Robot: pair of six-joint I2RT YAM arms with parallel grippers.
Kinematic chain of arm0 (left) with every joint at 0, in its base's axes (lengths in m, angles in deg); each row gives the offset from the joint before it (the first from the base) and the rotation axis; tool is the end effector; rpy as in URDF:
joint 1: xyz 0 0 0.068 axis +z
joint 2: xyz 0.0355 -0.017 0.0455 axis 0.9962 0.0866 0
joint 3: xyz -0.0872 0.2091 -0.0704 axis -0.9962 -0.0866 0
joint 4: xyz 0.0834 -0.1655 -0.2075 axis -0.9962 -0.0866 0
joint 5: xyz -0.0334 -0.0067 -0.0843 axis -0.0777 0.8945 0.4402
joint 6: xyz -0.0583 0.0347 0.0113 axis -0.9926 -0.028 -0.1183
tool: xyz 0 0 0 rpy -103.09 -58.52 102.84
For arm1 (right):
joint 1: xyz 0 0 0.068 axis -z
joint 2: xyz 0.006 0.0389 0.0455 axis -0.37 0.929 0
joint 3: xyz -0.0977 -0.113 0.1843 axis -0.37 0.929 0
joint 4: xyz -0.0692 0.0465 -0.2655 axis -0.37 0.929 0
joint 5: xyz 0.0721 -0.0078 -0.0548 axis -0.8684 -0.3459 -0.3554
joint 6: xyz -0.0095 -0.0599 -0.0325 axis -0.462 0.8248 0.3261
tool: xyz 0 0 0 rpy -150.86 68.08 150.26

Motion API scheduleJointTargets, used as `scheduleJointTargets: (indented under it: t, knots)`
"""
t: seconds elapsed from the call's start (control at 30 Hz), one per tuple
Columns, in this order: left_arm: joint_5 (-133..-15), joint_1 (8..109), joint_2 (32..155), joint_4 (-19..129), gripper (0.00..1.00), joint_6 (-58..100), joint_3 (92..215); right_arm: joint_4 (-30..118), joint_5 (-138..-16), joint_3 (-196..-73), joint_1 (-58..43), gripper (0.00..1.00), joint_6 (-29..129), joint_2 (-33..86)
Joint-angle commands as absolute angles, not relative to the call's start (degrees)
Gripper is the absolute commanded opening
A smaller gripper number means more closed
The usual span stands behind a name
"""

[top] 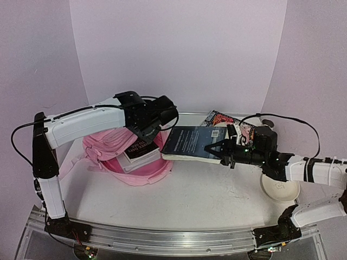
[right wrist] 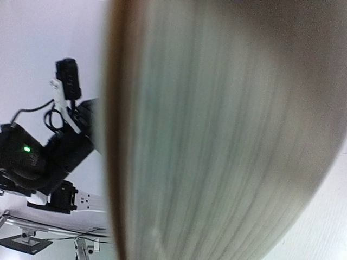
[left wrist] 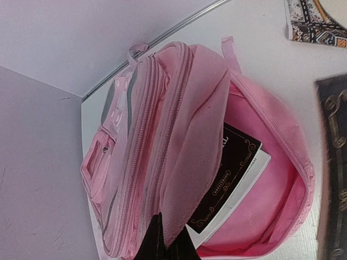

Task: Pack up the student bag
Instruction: Pick up the largest pocket of the bag from the student bag, then place the book in the largest pocket of the bag.

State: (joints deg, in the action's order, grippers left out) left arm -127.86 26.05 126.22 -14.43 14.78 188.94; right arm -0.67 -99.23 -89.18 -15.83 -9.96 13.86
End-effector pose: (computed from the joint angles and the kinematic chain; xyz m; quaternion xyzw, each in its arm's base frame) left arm 0.2384 -0.3196 0.2824 0.2467 0.8741 0.1859 0.3749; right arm 0.2226 0.2057 0.2258 -0.0231 0.6693 0.6752 0.3093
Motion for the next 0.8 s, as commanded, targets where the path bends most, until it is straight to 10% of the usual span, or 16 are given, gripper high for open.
scheduleJointTargets:
  t: [0.0, 0.77]
  knots:
    - [-124.99, 25.36, 125.14, -14.4, 0.0, 13.66, 198.19, -15.15, -98.31, -92.92, -18.6, 0.0, -10.45, 16.84]
    - [-107.78, 25.44, 124.75, -14.71, 0.0, 5.93, 206.57, -21.51, -72.46, -113.42, -30.31, 0.0, -21.08, 42.5]
